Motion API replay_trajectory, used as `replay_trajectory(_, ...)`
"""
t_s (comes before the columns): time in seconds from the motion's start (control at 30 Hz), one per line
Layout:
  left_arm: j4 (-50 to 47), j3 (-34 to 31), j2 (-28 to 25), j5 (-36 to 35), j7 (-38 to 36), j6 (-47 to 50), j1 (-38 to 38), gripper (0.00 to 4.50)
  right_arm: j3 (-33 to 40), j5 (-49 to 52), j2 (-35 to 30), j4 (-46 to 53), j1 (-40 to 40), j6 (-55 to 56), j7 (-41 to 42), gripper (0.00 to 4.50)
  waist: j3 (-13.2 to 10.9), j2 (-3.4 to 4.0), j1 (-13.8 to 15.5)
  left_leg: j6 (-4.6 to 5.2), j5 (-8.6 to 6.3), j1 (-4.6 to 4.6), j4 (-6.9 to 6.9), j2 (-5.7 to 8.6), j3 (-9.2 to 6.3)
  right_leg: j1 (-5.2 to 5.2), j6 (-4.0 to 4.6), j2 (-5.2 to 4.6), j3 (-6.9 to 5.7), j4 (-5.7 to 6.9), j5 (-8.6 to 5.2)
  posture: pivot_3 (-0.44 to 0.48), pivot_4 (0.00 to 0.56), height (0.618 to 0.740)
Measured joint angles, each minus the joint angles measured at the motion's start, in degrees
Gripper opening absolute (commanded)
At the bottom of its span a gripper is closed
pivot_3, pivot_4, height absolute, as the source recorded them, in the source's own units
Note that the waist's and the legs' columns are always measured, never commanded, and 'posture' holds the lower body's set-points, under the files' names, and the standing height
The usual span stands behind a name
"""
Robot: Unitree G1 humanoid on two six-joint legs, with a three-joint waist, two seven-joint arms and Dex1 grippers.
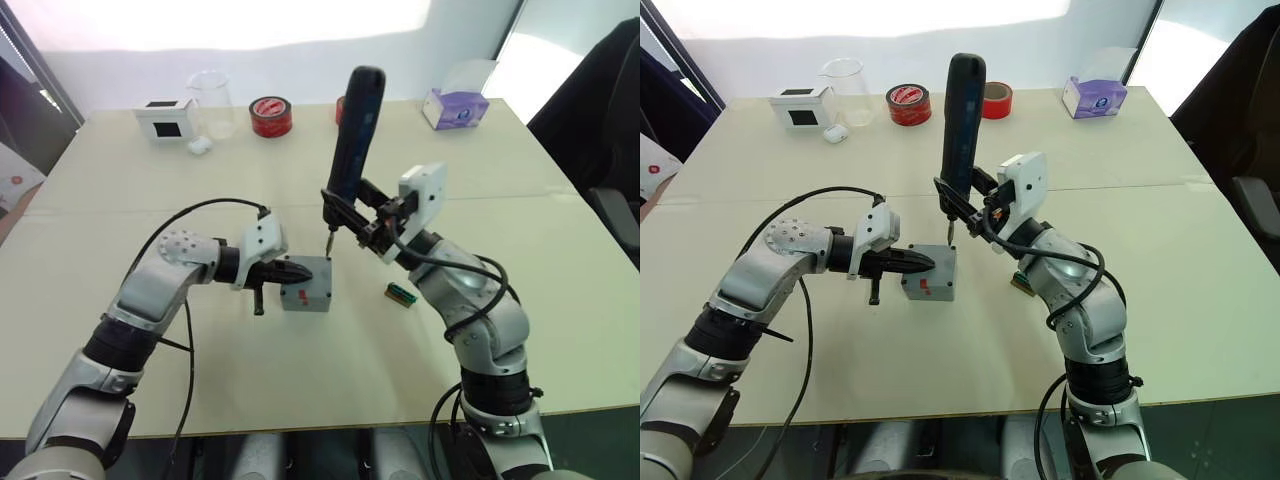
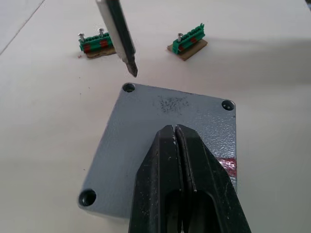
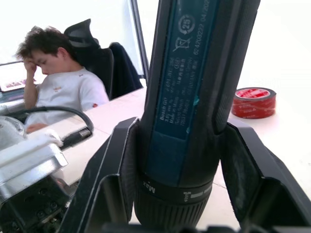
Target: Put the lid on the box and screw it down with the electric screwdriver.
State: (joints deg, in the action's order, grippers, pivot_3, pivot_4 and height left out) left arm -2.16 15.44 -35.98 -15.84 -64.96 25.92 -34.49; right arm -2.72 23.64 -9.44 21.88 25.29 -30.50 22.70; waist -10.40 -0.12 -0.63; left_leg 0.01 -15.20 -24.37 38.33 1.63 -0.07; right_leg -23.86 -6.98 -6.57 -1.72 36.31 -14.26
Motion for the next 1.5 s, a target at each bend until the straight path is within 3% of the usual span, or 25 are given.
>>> replay_trajectory(0.37, -0.1, -0.5, 0.0, 0.3, -0.4, -0.4, 0.8, 0.00, -2.8, -4.4, -0.1, -4.0, -1.6, 7.6, 1.0, 1.86, 0.0, 0.00, -0.1, 0.07, -0.04, 0.21, -0.01, -0.10, -0.02, 0.19, 0.00, 0.02, 0.00, -0.01, 0.00, 0.000, 0.150, 0.740)
replay_trajectory(0.93, -2.1, -0.5, -1.6, 1.2, -0.2, 0.1, 4.6, 0.00, -6.0, -7.1, -4.6, -4.4, -4.3, 9.1, 4.4, 1.86, 1.3, -0.28, -0.1, 0.57, -0.38, 1.96, -0.31, -0.19, -0.01, 1.78, 0.19, 0.02, 0.01, -0.25, -0.28, 0.000, 0.150, 0.740)
replay_trajectory(1.5, -0.5, 0.2, -0.5, 1.8, 0.7, 0.1, 4.8, 0.00, -7.4, -9.0, -3.0, -10.2, -3.1, 12.2, 5.3, 1.86, 2.7, -0.38, 0.0, 0.70, -0.48, 2.04, -0.34, -0.20, -0.07, 1.70, 0.33, 0.00, 0.00, -0.28, -0.38, 0.000, 0.150, 0.740)
